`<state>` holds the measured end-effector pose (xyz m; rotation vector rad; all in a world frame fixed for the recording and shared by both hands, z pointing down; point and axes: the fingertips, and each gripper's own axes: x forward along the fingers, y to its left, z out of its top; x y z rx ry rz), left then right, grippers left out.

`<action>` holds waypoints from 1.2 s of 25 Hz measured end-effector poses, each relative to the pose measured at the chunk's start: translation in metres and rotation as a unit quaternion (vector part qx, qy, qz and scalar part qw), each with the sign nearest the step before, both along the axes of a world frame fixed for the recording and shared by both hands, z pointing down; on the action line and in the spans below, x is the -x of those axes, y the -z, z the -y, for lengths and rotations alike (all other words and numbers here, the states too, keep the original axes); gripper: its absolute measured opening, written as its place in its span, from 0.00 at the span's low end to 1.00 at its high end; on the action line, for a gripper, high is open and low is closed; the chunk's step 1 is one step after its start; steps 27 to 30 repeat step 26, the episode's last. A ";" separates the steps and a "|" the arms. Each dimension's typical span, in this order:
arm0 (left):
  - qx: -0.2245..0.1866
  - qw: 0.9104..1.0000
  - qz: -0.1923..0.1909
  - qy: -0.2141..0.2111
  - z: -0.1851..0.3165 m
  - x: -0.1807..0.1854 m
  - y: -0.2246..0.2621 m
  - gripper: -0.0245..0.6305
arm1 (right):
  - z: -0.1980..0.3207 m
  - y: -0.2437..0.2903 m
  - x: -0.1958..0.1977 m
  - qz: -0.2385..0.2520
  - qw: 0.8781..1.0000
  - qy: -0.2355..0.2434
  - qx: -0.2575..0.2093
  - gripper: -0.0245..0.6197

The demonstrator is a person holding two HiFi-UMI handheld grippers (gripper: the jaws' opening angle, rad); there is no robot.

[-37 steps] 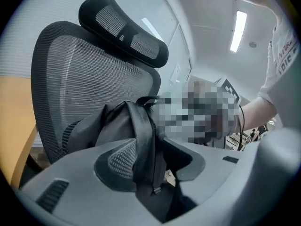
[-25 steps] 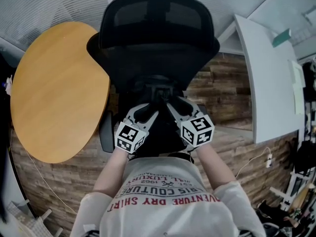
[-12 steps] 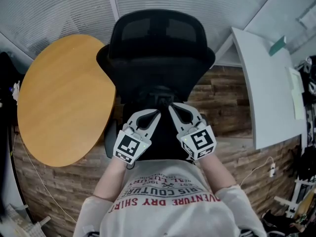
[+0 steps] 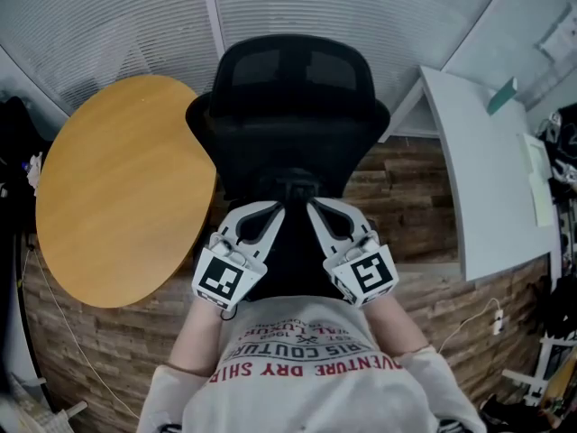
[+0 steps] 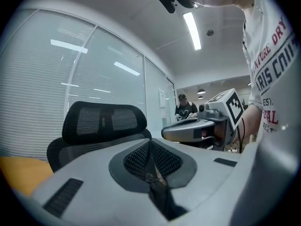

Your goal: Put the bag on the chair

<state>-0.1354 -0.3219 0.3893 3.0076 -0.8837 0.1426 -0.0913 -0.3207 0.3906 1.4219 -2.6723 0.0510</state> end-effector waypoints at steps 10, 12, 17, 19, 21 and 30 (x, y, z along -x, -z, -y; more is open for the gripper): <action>-0.014 1.000 0.002 -0.001 -0.008 -0.001 0.008 0.10 | -0.005 -0.003 -0.003 0.006 1.000 -0.003 0.008 0.08; -0.007 1.000 -0.002 0.005 -0.007 0.000 0.008 0.10 | -0.005 -0.003 -0.004 0.008 1.000 -0.002 0.008 0.08; 0.002 1.000 0.001 0.019 -0.007 0.006 0.005 0.10 | -0.007 -0.002 -0.002 0.012 1.000 -0.001 0.010 0.08; 0.003 1.000 0.004 0.024 -0.008 0.009 0.004 0.10 | -0.009 -0.003 0.000 0.013 1.000 -0.001 0.013 0.08; 0.011 1.000 0.001 0.029 -0.009 0.013 0.002 0.10 | -0.012 -0.006 0.002 0.012 1.000 0.000 0.017 0.08; 0.013 0.999 0.001 0.032 -0.007 0.017 0.001 0.10 | -0.011 -0.008 0.002 0.008 1.000 -0.004 0.017 0.08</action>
